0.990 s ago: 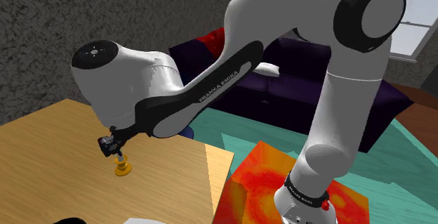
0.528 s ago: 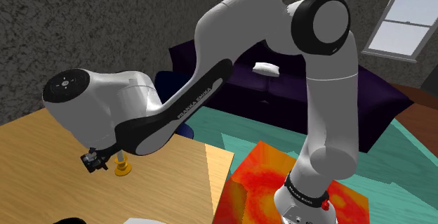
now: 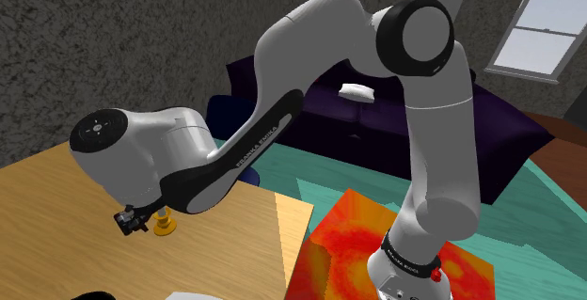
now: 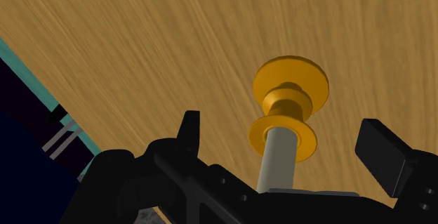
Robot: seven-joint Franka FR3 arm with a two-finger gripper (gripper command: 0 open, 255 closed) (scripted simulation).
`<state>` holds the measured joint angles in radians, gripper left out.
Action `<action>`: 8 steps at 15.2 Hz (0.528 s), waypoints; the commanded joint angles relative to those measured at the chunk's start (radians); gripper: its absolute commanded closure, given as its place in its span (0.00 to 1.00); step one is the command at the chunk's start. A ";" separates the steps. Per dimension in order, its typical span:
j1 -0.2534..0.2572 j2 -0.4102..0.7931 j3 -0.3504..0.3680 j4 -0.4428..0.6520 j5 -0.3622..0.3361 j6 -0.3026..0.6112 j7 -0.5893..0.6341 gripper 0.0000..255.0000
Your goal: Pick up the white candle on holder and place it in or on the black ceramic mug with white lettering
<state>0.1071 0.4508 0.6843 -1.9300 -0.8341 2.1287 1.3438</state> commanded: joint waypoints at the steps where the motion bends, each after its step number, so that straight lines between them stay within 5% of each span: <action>1: 0.000 0.001 0.000 0.000 -0.001 0.001 0.000 0.00; 4: 0.000 0.001 0.000 0.000 -0.001 0.001 0.000 0.00; 5: 0.000 0.001 0.000 0.000 -0.001 0.001 0.000 1.00; 8: 0.000 0.001 0.000 0.000 -0.001 0.001 0.000 1.00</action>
<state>0.1072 0.4514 0.6839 -1.9301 -0.8348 2.1293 1.3442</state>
